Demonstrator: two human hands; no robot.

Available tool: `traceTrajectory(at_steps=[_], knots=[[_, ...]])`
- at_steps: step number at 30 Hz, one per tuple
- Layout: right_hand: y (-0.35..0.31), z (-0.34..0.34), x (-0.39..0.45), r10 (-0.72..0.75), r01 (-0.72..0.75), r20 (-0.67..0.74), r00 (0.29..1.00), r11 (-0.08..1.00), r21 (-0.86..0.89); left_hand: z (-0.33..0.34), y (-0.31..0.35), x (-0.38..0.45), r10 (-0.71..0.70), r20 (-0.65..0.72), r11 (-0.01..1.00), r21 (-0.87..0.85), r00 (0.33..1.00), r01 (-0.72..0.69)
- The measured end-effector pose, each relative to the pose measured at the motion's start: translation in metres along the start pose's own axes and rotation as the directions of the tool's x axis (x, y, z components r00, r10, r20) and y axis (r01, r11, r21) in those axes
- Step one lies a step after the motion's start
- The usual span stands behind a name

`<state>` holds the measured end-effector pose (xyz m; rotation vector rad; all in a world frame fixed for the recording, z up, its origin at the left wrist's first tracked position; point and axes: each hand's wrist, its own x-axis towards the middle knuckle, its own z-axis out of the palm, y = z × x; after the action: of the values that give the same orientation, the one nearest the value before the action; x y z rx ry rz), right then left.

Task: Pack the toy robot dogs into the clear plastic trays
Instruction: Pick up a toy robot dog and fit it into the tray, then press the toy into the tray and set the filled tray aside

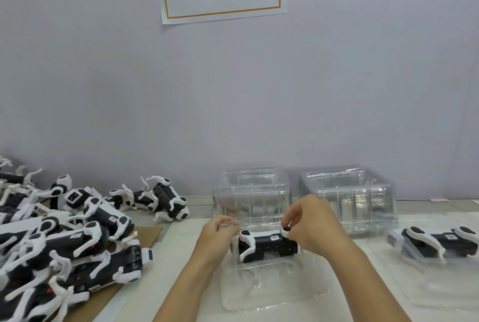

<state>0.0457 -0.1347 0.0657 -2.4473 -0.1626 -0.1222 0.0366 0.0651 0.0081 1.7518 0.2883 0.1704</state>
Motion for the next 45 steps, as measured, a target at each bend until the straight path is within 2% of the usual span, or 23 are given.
traceTrajectory(at_steps=[5,8,14,17,20,22,24,29,36,41,45], knots=[[0.001,-0.001,0.001,-0.004,0.004,0.017,1.000,1.000,0.017,-0.004,0.003,-0.001,-0.011,0.085,0.998,0.065,0.996,0.006],[0.001,0.000,0.001,-0.009,0.008,0.028,1.000,1.000,0.018,-0.006,0.005,0.001,-0.010,0.077,0.989,0.150,0.997,-0.001],[0.003,-0.001,0.002,-0.025,0.025,0.024,0.999,1.000,0.003,-0.005,0.013,-0.004,0.074,0.096,0.951,0.294,0.993,-0.099],[0.004,-0.001,0.003,-0.030,0.030,0.021,0.999,1.000,0.002,-0.005,0.023,-0.009,0.281,0.113,0.824,0.481,0.953,-0.300],[0.005,-0.001,0.004,-0.036,0.036,0.028,0.999,0.999,-0.004,0.000,0.035,-0.017,0.450,0.242,0.642,0.582,0.860,-0.500],[0.006,-0.002,0.006,-0.045,0.045,0.033,0.998,0.999,0.004,0.005,0.039,-0.021,0.414,0.350,0.604,0.585,0.840,-0.541],[0.007,-0.003,0.007,-0.051,0.051,0.045,0.998,0.999,0.010,0.010,0.038,-0.023,0.305,0.436,0.550,0.645,0.847,-0.530],[0.010,-0.002,0.008,-0.077,0.074,0.052,0.996,0.995,0.062,0.012,0.035,-0.030,0.155,0.475,0.488,0.726,0.866,-0.485],[0.010,-0.002,0.011,-0.095,0.099,-0.039,0.995,0.987,0.129,0.016,0.036,-0.036,0.227,0.452,0.450,0.737,0.862,-0.505],[0.004,-0.017,0.011,-0.065,0.142,-0.272,0.960,0.951,0.276,0.016,0.049,-0.040,0.315,0.478,0.398,0.718,0.820,-0.571],[-0.002,-0.036,0.007,-0.063,0.243,-0.413,0.909,0.884,0.399,0.013,0.068,-0.045,0.448,0.463,0.367,0.685,0.765,-0.629]])
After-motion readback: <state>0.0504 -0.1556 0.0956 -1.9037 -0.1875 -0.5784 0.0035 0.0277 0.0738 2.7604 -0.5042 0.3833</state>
